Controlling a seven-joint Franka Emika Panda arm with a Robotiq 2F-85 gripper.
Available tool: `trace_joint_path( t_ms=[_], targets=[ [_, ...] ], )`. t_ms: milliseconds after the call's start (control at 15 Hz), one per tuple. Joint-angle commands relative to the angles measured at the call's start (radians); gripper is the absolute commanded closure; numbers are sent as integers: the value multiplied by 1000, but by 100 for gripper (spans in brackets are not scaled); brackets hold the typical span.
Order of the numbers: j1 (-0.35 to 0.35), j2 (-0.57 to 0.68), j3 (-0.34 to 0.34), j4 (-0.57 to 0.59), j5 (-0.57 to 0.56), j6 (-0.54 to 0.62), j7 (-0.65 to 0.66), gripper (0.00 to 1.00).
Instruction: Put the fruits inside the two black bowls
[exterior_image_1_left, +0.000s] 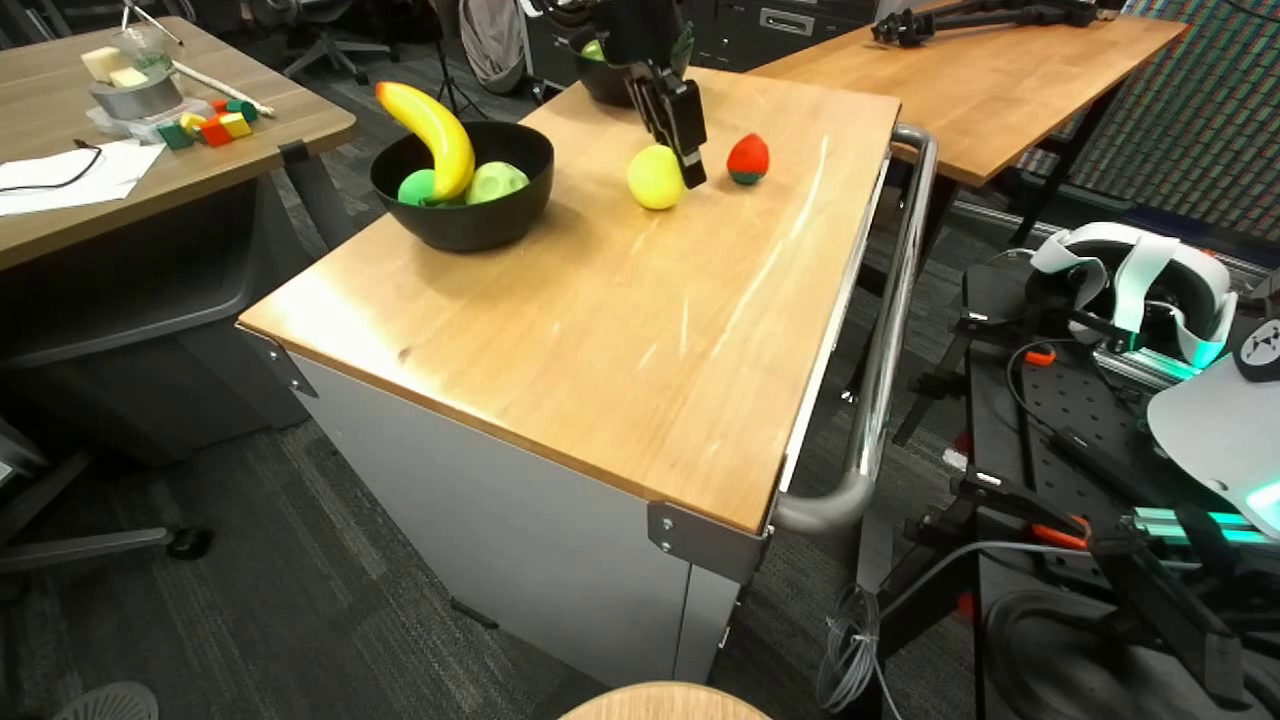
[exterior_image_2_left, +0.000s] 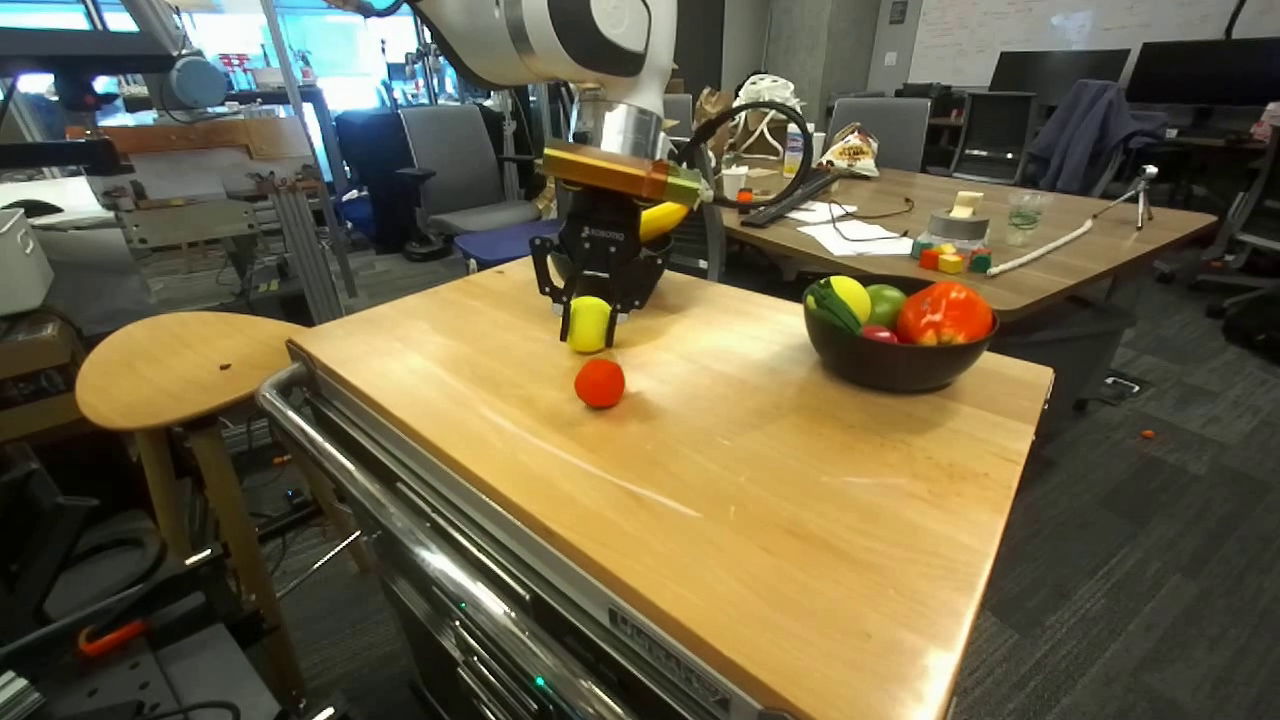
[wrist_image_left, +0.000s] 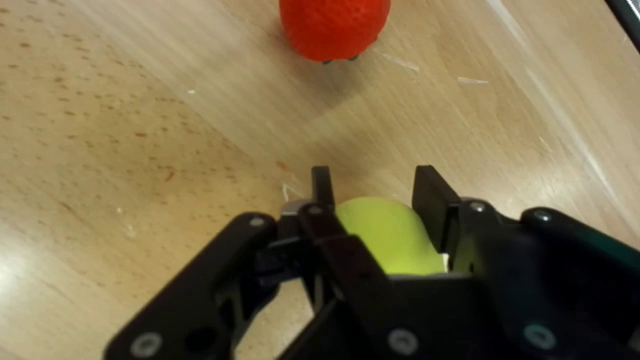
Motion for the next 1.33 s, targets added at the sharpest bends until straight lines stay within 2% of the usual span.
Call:
trace_joint_path(
  t_ms=[0, 133, 200, 267, 333, 400, 667, 867, 933, 1267],
  targets=[
    [2, -55, 5, -32, 6, 21, -13, 85],
    [3, -75, 10, -30, 13, 18, -15, 99],
    [6, -82, 10, -28, 7, 16, -11, 88],
    [11, -86, 8, -24, -3, 14, 0, 64],
    [11, -90, 7, -21, -4, 10, 2, 64],
    [11, -94, 6, -20, -3, 10, 4, 59],
    [12, -95, 7, -18, 3, 25, 4, 27],
    [19, -61, 9, 0, 3, 101, 26, 5],
    [21, -51, 11, 3, 5, 135, 33, 1],
    [55, 19, 15, 31, -11, 291, 112, 0]
  ],
)
